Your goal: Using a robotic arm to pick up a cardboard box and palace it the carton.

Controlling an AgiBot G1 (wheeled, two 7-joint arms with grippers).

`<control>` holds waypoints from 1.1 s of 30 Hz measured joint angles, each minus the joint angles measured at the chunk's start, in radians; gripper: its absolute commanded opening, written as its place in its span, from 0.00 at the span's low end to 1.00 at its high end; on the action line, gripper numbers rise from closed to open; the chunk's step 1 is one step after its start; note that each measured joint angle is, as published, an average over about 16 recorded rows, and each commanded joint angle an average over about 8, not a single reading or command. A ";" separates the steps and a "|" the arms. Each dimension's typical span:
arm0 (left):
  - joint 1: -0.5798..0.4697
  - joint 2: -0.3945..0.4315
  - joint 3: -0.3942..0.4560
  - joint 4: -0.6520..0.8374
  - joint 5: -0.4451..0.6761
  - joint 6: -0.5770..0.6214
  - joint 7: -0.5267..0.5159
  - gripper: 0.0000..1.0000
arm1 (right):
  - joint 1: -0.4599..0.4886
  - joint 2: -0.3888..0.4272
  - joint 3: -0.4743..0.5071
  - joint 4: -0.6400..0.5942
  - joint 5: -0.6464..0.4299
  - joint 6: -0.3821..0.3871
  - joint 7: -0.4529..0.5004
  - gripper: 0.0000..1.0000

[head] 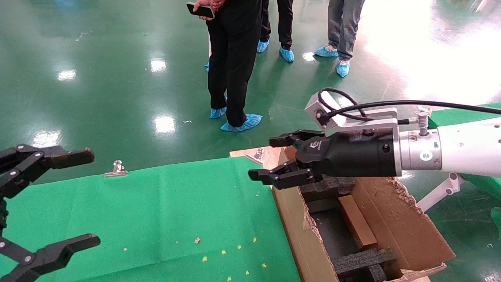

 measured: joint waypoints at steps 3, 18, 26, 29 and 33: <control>0.000 0.000 0.000 0.000 0.000 0.000 0.000 1.00 | -0.032 -0.011 0.055 0.005 0.008 -0.030 -0.021 1.00; 0.000 0.000 0.000 0.000 0.000 0.000 0.000 1.00 | -0.196 -0.066 0.331 0.027 0.047 -0.184 -0.126 1.00; 0.000 0.000 0.000 0.000 0.000 0.000 0.000 1.00 | -0.287 -0.096 0.483 0.040 0.068 -0.269 -0.185 1.00; 0.000 0.000 0.000 0.000 0.000 0.000 0.000 1.00 | -0.321 -0.107 0.540 0.045 0.076 -0.301 -0.206 1.00; 0.000 0.000 0.000 0.000 0.000 0.000 0.000 1.00 | -0.366 -0.122 0.616 0.051 0.087 -0.343 -0.236 1.00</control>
